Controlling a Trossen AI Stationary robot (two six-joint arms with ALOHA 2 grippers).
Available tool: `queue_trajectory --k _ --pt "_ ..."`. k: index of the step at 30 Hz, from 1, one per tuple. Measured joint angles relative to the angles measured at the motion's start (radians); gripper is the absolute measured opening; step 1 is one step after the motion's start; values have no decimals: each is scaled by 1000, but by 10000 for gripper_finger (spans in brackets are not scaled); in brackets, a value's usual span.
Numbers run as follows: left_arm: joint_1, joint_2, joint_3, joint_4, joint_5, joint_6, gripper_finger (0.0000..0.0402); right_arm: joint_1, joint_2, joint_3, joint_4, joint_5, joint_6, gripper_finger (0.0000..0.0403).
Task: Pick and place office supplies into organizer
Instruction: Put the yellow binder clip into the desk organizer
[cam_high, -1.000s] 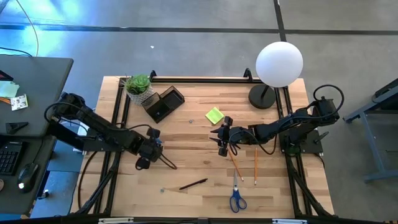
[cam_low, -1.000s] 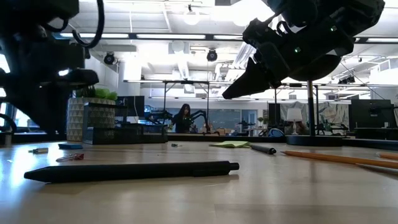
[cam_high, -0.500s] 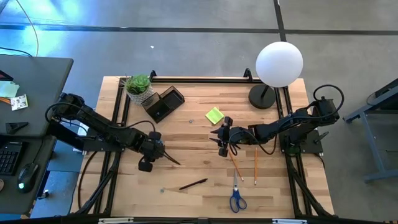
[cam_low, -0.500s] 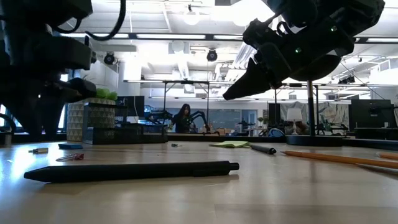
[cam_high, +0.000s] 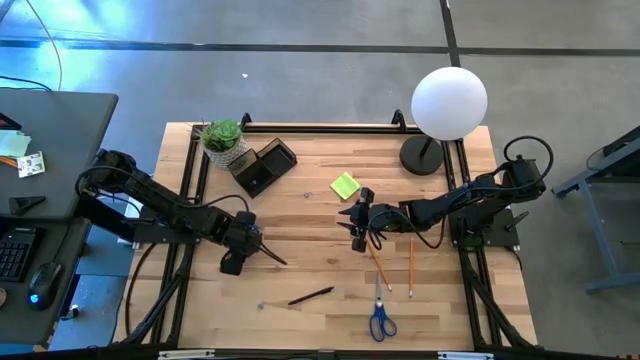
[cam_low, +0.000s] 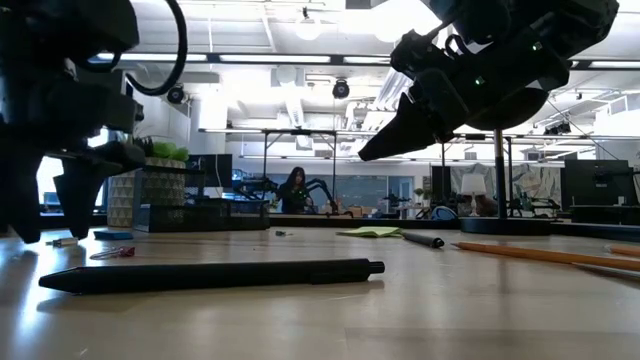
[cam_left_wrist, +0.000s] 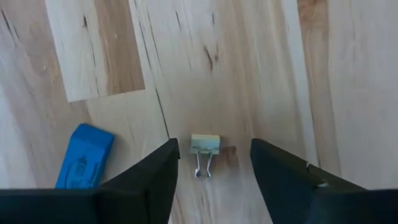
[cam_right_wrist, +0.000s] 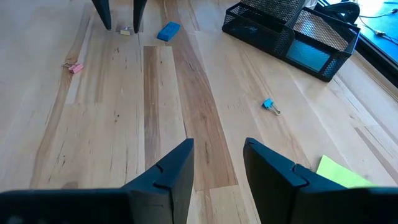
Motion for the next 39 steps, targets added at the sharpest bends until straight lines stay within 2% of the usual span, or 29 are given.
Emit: queue_trajectory --k 11,17,33,39 --pt "0 0 -2 11 -4 0 101 0 0 0 0 0 0 134" --pt "0 0 -2 0 -12 -1 69 0 0 0 1 0 0 134" --pt "0 0 2 -2 -22 -1 60 0 0 0 1 1 0 134" --pt "0 0 65 -72 -61 1 52 0 0 0 1 1 0 134"
